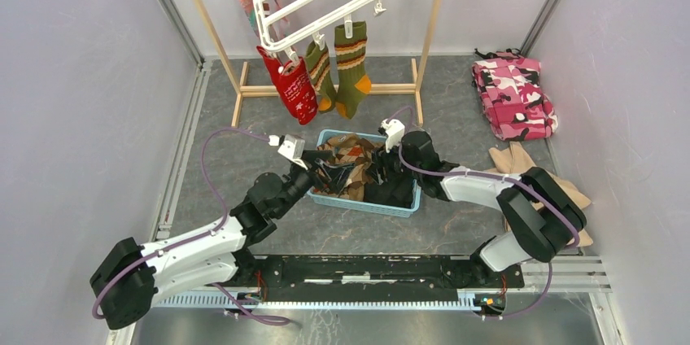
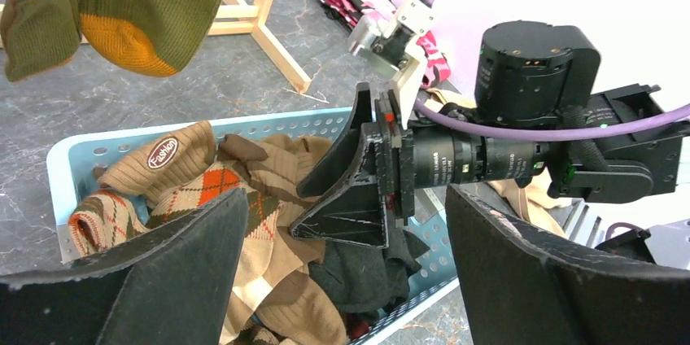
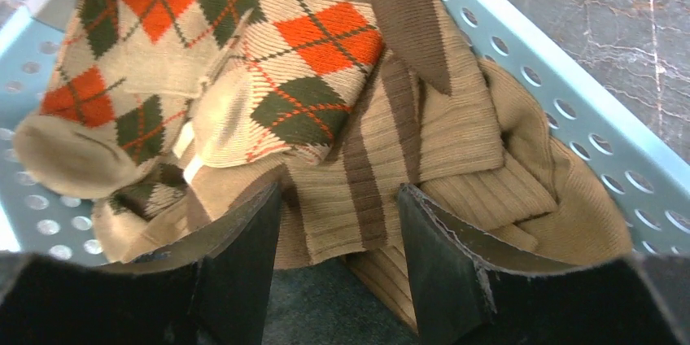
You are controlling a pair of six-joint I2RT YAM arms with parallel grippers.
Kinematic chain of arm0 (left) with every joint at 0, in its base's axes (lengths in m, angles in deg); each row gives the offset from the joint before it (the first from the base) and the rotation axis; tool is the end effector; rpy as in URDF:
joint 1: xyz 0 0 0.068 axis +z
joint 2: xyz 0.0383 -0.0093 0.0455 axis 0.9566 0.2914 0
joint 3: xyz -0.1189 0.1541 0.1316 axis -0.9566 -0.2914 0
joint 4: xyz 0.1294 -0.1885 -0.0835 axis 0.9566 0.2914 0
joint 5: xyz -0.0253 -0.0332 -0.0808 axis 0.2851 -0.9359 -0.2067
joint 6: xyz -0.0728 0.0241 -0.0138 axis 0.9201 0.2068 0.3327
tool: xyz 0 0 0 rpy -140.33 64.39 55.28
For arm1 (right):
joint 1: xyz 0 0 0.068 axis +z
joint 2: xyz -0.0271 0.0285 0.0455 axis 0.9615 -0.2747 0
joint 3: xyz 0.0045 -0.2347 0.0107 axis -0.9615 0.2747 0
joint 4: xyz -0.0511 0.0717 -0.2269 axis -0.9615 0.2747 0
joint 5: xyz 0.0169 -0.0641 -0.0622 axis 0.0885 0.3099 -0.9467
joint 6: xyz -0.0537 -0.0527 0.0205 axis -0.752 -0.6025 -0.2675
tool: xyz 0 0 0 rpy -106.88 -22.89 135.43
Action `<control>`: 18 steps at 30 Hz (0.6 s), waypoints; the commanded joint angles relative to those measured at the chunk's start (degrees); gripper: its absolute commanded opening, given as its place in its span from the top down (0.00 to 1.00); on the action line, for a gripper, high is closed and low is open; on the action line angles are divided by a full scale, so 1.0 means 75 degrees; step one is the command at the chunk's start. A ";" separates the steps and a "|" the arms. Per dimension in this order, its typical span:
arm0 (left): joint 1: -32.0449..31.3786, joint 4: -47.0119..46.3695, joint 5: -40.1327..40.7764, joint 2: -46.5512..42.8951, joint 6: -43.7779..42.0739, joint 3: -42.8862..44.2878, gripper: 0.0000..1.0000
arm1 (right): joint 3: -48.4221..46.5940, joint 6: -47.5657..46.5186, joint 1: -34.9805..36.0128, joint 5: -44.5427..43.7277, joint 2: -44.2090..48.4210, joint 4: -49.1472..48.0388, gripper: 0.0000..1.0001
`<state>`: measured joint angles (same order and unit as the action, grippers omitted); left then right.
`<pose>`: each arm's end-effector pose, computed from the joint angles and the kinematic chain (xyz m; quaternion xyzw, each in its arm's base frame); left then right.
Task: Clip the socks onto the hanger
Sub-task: Pick up the sock from the bin.
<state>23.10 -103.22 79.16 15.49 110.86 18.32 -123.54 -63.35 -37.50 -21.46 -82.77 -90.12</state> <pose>0.1631 -0.1778 0.2265 0.0891 0.6757 -0.4026 0.6111 0.2422 0.1975 0.1313 -0.2245 0.8343 0.2947 0.4083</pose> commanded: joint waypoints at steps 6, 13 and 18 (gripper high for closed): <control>0.0034 0.0120 0.0539 -0.0332 -0.0206 -0.0291 0.00 | -0.0194 -0.0461 0.0048 -0.0563 -0.0072 0.0096 0.64; 0.0028 0.0791 0.0453 -0.0622 0.0329 -0.0534 0.00 | 0.0328 -0.0585 0.0046 -0.0828 0.1529 -0.0083 0.97; 0.0034 0.0442 0.0032 -0.0970 0.0695 -0.0848 0.01 | 0.0616 -0.0834 0.0038 -0.0919 0.2731 0.0002 0.98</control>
<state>23.17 -97.65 81.32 10.21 112.19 13.17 -120.00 -67.33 -37.08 -26.18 -68.10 -88.65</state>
